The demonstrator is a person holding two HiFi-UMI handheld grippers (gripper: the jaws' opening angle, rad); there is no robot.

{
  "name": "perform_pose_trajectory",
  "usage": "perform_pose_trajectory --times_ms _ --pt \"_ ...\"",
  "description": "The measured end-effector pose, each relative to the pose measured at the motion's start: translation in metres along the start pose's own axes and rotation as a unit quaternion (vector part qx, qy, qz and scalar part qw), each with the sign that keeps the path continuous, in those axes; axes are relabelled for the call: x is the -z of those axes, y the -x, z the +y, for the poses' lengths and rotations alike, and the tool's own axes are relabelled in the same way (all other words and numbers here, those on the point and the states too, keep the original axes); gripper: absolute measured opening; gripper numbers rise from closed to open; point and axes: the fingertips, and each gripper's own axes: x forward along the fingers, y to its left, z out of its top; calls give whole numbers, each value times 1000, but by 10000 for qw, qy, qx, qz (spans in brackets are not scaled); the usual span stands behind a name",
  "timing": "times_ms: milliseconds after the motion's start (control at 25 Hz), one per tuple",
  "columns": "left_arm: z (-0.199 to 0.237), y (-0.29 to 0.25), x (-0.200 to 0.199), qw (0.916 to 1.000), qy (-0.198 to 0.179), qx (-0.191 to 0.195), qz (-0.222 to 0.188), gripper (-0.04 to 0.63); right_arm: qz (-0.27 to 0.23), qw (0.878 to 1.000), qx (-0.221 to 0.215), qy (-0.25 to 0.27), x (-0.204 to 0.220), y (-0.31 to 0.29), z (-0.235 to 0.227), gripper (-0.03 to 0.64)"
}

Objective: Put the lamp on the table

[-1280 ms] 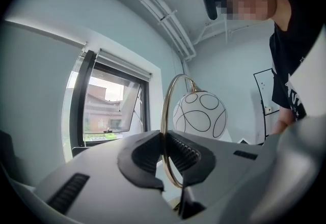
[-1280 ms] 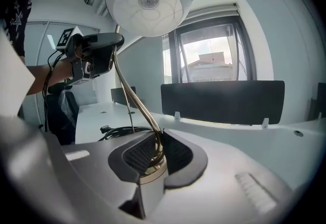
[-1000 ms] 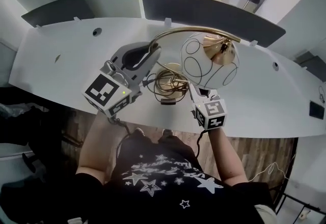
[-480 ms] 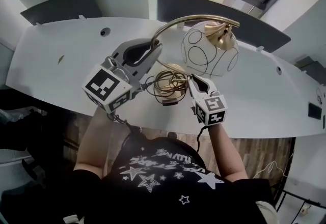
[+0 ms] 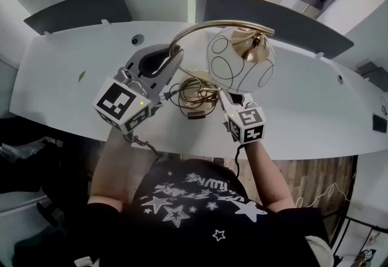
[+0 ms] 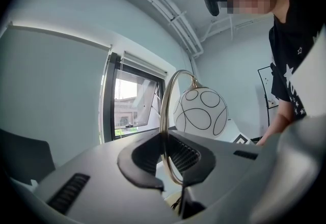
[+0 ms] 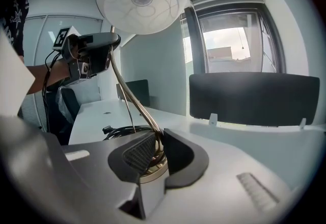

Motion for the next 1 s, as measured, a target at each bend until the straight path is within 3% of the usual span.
perform_pose_trajectory --times_ms 240,480,1000 --pt "-6 -3 5 10000 -31 -45 26 37 -31 9999 -87 -64 5 -2 -3 41" --pt "-22 -3 -26 10000 -24 -28 35 37 -31 10000 -29 -25 -18 28 -5 41" --pt "-6 -6 1 9992 -98 -44 381 37 308 9995 -47 -41 1 1 -1 41"
